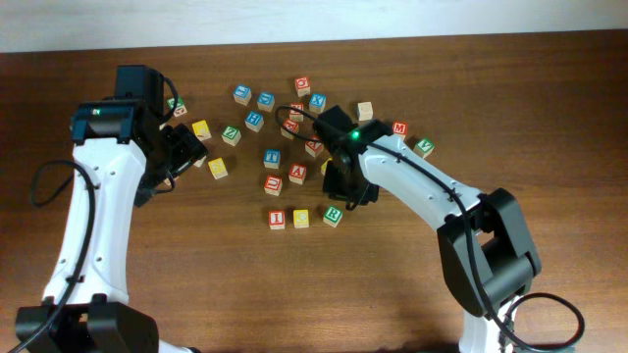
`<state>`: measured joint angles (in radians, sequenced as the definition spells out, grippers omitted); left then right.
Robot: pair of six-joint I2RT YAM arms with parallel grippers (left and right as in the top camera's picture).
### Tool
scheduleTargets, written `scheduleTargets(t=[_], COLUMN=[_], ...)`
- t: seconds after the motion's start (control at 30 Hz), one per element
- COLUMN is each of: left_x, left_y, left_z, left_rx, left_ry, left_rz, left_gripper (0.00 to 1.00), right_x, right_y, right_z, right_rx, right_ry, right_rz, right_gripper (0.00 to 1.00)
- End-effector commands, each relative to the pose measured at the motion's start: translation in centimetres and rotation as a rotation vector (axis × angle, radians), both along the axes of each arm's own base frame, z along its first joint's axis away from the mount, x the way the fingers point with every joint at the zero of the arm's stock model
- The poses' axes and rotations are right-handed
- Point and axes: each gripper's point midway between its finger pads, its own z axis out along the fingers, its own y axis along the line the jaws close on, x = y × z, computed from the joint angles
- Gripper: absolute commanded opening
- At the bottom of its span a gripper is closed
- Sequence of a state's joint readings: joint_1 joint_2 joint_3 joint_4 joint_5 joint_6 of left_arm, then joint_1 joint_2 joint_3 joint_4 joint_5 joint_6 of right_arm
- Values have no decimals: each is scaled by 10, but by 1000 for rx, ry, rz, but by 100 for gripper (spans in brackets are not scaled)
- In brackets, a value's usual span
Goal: Spell out ICRA
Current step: 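Lower the green R block beside the C and open the right gripper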
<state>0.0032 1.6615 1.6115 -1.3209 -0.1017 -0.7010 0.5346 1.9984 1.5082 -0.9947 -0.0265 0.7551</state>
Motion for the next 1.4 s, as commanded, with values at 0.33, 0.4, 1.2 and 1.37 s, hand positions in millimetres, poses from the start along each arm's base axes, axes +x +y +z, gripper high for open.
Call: scheduleTargets(t=[0.33,0.4,1.2,1.37], left_x=[-1,-1,-1,-1], left_y=[1,1,1,1], left_z=[-4,-4,-4,-4], left_rx=[5,5,5,5], left_ry=[14,14,14,14], left_rz=[14,15,14,14], left_gripper=[99,99,99,99], right_x=[-37,-36,-20,1], right_y=[-11,-3,8,18], right_z=[-37,-36,-36,-34], right_rx=[22,64,53,78], right_ry=[143,146,36,-67], right_rz=[-73,-70,69,171], right_gripper=[4,4,4,4])
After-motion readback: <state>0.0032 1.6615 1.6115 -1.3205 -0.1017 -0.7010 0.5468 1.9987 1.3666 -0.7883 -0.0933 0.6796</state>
